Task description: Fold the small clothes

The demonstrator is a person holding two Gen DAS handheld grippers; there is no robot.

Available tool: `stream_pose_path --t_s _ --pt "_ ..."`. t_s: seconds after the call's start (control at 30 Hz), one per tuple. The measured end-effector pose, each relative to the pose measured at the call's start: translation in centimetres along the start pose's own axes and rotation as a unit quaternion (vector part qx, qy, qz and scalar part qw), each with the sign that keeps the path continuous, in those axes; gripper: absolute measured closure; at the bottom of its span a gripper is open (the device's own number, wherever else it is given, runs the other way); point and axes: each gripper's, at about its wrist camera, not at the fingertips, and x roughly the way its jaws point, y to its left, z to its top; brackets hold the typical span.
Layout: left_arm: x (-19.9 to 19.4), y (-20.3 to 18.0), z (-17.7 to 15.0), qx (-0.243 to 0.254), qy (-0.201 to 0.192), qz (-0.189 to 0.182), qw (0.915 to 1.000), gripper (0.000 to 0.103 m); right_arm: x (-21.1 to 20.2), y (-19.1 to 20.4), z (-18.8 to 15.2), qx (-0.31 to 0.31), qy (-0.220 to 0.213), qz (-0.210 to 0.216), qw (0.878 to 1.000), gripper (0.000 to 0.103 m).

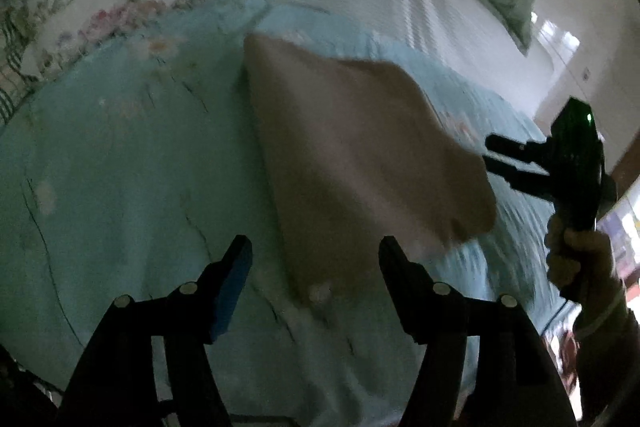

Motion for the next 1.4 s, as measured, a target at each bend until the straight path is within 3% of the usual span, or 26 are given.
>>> stream_pose_path --t_s 0.17,0.4,0.43,0.47,0.5,0.57,0.67,0.8,0.93,1.03,1.17,1.27,1.4 --pt "0.8 -0.5 -2.5 0.017 0.023 0.015 0.9995 0.036 1.1 1.8 -2.2 -0.045 0.028 -0.023 0.998 0.045" --pt "2.4 -1.4 -2.3 0.032 0.015 0.069 0.997 0.039 2.7 2.9 -2.4 -0.068 0.039 -0.031 0.996 0.052" --pt "2.7 -1.3 -2.1 0.031 0.017 0.078 0.9963 0.04 2.9 2.9 -2.4 -0.069 0.044 -0.027 0.996 0.067" --pt "3.1 -1.1 -2.0 0.029 0.019 0.092 0.9951 0.043 3.0 2.8 -2.4 -0.071 0.05 -0.026 0.996 0.093" --pt "3.5 -0.7 -1.8 0.027 0.02 0.106 0.9938 0.048 3.1 3.0 -2.5 -0.077 0.056 -0.034 0.995 0.095" --pt "4.1 0.3 -1.7 0.009 0.028 0.12 0.9923 0.054 2.2 3.5 -2.5 -0.091 0.046 -0.041 0.994 0.095" --pt "3.8 0.7 -1.5 -0.007 0.027 0.086 0.9959 0.079 1.1 2.7 -2.3 -0.096 0.033 -0.07 0.992 0.095" --pt "4.1 -0.5 -1.8 0.017 0.03 0.092 0.9951 0.09 2.1 -0.1 -3.0 -0.074 0.055 -0.096 0.991 0.095" --pt "4.3 -0.7 -1.9 0.021 0.034 0.094 0.9947 0.09 2.6 -1.3 -3.4 -0.043 0.048 -0.08 0.995 0.095" --pt "4.1 0.1 -1.6 0.008 0.043 0.078 0.996 0.09 1.7 -1.5 -3.1 -0.022 0.04 -0.063 0.997 0.088" --pt "3.0 0.3 -1.9 0.013 0.056 0.068 0.9961 0.082 -0.3 -1.4 -1.7 -0.004 0.008 -0.048 0.999 0.06" --pt "0.9 0.2 -1.9 0.026 0.046 0.041 0.9978 0.083 -1.1 -1.7 0.4 0.013 -0.019 -0.028 0.999 0.058" --pt "-1.7 -0.9 -0.6 0.05 0.002 -0.002 0.9987 0.083 1.2 -1.6 4.3 0.005 -0.028 -0.045 0.999 0.058"
